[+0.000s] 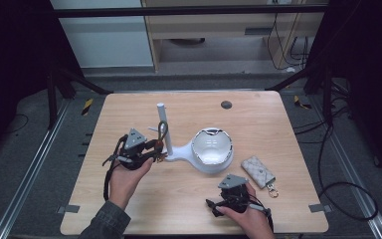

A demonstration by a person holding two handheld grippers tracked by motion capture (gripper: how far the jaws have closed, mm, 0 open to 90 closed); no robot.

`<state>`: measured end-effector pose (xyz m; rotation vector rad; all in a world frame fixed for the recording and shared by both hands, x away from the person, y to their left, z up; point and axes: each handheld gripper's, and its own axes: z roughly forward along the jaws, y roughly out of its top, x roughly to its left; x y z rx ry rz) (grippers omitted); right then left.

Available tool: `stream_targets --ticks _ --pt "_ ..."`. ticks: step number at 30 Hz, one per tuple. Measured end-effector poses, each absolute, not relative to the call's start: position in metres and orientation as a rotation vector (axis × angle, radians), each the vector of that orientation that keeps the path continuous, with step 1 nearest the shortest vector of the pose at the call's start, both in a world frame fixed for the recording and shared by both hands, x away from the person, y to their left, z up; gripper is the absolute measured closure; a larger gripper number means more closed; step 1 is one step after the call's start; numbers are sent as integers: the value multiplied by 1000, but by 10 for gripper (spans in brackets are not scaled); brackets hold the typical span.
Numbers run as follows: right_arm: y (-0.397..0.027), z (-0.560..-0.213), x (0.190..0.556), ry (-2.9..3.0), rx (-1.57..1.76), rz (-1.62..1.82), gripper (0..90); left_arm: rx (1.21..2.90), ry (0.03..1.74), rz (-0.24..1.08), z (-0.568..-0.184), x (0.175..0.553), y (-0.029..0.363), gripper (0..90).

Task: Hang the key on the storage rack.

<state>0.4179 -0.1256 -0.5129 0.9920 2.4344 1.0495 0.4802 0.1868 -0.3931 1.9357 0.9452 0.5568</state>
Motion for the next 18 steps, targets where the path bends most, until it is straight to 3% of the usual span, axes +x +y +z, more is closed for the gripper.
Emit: stream_targets --ticks 9,18 --pt "-126 -513 418 2435 992 1049 42 1937 935 568 -392 478 187 607" --pt "-126 -513 418 2435 992 1049 42 1978 968 612 -404 473 197 425"
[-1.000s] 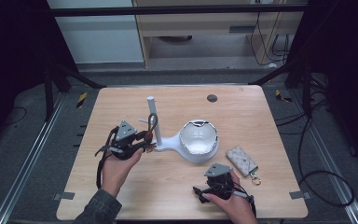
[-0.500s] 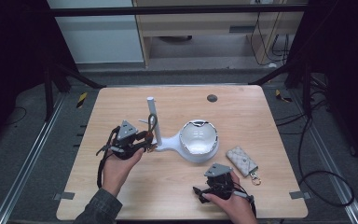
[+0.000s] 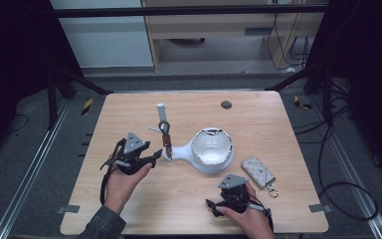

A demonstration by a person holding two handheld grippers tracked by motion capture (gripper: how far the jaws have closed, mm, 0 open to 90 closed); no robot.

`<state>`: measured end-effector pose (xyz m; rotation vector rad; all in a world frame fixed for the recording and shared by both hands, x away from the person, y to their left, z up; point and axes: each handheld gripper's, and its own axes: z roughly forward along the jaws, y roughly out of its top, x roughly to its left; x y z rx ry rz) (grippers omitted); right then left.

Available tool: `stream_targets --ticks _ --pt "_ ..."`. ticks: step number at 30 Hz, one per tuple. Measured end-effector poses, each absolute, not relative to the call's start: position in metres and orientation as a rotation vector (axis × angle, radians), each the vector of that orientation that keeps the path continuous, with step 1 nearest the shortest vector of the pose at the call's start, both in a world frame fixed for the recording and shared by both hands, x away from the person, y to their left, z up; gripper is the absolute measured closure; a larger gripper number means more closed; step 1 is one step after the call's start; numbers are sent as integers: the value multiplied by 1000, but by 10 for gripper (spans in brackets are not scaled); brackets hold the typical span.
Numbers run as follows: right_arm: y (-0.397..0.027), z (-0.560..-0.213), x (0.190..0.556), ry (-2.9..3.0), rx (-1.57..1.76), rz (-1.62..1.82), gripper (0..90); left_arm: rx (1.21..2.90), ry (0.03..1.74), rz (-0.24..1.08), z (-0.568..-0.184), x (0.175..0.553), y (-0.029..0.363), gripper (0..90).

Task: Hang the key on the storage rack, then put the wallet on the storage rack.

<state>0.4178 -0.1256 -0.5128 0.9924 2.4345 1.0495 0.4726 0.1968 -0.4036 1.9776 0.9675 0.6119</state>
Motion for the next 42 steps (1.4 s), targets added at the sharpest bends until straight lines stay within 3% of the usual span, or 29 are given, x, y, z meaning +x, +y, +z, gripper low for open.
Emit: stream_targets --ticks 12,22,25,33,42 --pt "-126 -513 418 2434 997 1047 39 1987 1130 671 -446 476 239 144" --pt "-127 -513 419 2456 997 1067 12 2017 1201 610 -480 485 266 82" --pt "-128 -509 417 2439 980 1083 75 2060 1190 579 -487 486 268 68" --pt "-157 -451 412 2301 985 1017 65 2124 1215 529 -503 491 265 57" --pt "-209 -427 438 2352 1181 854 84 2102 1183 528 -508 490 264 5"
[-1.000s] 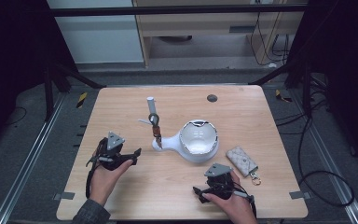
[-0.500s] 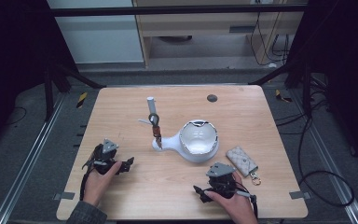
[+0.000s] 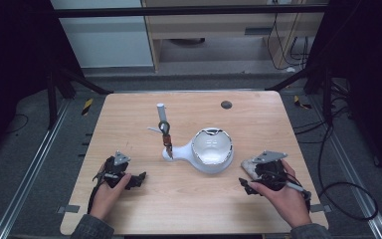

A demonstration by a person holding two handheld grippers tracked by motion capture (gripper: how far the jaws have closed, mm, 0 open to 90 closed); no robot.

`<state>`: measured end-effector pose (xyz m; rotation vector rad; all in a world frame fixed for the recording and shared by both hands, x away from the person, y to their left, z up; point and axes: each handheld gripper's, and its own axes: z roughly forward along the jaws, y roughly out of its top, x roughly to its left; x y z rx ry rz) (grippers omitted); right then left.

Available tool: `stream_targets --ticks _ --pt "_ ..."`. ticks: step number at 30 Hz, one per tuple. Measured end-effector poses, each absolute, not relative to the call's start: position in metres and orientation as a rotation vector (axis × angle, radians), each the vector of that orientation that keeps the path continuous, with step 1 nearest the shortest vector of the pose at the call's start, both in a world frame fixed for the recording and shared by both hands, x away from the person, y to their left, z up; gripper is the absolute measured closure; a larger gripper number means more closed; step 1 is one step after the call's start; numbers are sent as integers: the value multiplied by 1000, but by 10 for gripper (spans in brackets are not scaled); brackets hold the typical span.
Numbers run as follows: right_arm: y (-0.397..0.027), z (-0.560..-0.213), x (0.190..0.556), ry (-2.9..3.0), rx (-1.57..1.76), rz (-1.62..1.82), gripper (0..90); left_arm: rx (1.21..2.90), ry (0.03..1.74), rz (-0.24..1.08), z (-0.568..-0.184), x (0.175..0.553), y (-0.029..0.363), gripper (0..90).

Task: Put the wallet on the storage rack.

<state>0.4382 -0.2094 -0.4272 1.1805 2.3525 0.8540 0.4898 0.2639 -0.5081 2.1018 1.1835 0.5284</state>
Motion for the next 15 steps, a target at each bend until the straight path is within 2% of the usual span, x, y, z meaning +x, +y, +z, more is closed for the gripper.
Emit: stream_targets --ticks 15 --pt "-256 -436 455 2488 1290 630 126 2111 1181 521 -508 490 264 0"
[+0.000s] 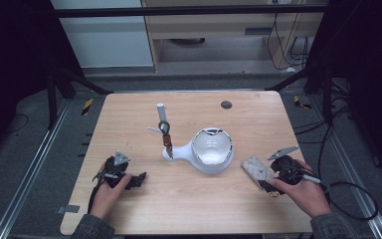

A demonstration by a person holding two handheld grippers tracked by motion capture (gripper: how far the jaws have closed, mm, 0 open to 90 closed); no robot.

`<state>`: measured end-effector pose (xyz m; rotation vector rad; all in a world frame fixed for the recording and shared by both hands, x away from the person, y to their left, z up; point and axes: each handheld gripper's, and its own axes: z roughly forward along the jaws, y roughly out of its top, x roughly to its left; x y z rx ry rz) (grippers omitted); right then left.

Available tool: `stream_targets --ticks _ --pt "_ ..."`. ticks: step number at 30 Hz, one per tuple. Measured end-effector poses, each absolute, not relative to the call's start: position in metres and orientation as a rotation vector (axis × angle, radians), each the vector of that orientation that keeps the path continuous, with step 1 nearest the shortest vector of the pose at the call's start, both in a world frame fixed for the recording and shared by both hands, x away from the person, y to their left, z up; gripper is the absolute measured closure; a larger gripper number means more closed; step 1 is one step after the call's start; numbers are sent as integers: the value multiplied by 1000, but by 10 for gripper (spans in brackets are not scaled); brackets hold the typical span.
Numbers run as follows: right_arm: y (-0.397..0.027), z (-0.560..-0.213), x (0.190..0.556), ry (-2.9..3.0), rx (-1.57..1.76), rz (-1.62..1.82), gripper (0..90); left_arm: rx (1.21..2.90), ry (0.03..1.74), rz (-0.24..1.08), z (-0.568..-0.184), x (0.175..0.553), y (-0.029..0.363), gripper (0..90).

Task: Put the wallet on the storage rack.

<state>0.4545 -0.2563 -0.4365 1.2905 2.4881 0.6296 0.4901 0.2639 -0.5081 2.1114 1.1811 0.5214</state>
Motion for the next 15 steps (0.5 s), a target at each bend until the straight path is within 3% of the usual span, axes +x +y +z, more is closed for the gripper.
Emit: stream_targets --ticks 15 --pt "-252 -464 482 2548 1387 538 154 2105 1179 519 -508 490 263 0"
